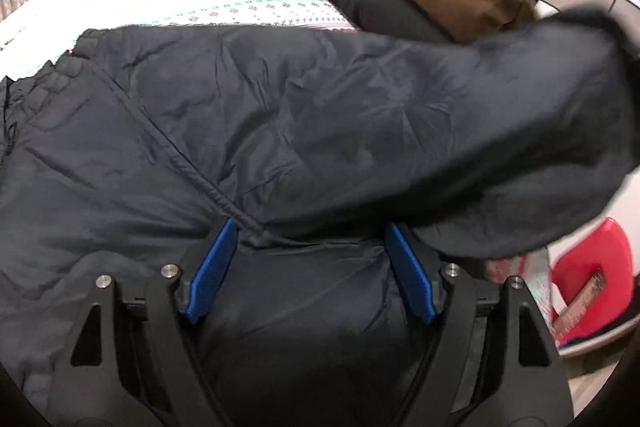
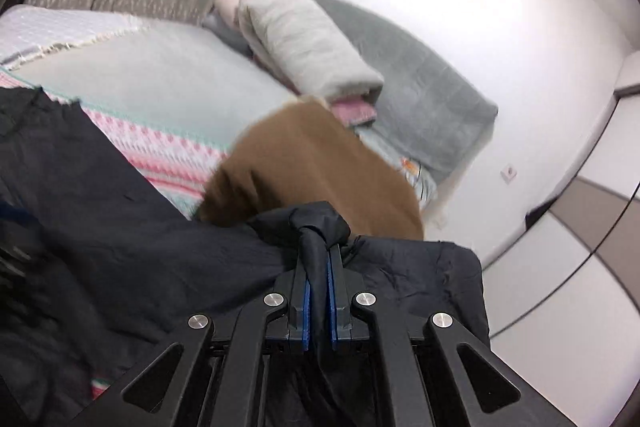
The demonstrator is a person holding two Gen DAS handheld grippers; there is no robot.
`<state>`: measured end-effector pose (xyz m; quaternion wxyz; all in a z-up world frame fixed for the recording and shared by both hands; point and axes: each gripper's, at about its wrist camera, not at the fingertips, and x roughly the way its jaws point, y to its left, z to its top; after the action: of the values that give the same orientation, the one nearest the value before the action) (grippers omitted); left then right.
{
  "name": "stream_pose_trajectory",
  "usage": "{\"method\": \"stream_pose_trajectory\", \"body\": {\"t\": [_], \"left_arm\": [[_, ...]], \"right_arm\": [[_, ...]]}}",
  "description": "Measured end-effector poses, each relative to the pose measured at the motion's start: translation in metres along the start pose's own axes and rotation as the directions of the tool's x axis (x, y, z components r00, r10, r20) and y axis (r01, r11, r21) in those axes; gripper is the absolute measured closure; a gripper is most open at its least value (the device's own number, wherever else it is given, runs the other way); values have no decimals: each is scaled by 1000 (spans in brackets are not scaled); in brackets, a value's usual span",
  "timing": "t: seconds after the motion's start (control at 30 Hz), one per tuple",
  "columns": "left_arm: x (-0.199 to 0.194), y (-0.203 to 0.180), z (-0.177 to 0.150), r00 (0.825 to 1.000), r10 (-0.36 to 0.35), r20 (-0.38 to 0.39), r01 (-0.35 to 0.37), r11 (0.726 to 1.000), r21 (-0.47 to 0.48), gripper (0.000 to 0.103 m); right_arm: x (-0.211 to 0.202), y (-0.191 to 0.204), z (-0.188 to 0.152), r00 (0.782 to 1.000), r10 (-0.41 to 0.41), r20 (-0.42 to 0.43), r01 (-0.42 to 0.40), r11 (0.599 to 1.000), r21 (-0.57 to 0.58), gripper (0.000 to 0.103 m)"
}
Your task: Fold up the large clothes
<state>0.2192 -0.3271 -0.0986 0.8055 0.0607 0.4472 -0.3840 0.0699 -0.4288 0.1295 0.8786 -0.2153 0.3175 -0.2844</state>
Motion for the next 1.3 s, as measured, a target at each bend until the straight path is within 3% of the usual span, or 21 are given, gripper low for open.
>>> {"method": "stream_pose_trajectory", "body": {"t": [0.17,0.3,0.33,0.5,0.7,0.83,0.9,0.97,1.03,1.07,1.1,1.13,1.17,1.2,1.23,1.3], "left_arm": [[9,-3,17,1000,-10,1,10,1000,-24,22],[-29,14,5,982,-190,-21,187,977,-105,22],[-41,20,1,979,-202,-13,199,974,-106,22],[-117,63,-14,991,-133,29,135,986,-95,22],[-179,147,-43,997,45,68,-34,987,-157,22],[-205,206,-72,995,50,91,-20,953,-302,22],[-217,229,-83,992,31,123,18,926,-376,22],[-225,241,-92,988,11,151,53,909,-413,22],[-233,248,-95,985,1,175,74,904,-421,22],[-236,248,-96,983,3,182,74,907,-415,22],[-238,248,-97,983,6,185,71,910,-409,22],[-238,247,-98,983,6,182,69,912,-405,22],[-237,245,-98,985,5,173,66,914,-401,22],[-235,243,-98,986,0,167,67,916,-397,22],[-233,239,-96,987,-14,162,76,920,-385,22],[-226,228,-89,988,-30,150,82,934,-347,22]], "right_arm": [[-50,29,39,993,-25,114,39,992,-123,98],[-69,63,83,985,3,170,33,978,-208,98],[-70,70,95,983,22,181,20,973,-229,98],[-93,110,138,966,190,177,-137,952,-274,97],[-96,191,180,924,370,100,-323,891,-320,95],[-89,250,196,871,491,-3,-469,830,-301,90],[-80,285,209,824,561,-75,-560,787,-258,89],[-72,303,220,754,639,-155,-657,728,-196,89],[-71,315,230,630,747,-211,-774,626,-92,89],[-74,316,237,567,800,-197,-820,571,-42,86],[-78,311,243,533,828,-174,-842,539,-17,83],[-85,299,249,496,858,-131,-866,500,1,72],[-88,289,252,485,868,-108,-873,488,4,58],[-92,273,253,495,866,-70,-868,496,-1,52],[-92,265,252,512,858,-50,-859,512,-8,48],[-84,242,244,573,819,-23,-819,573,-15,46]]}}
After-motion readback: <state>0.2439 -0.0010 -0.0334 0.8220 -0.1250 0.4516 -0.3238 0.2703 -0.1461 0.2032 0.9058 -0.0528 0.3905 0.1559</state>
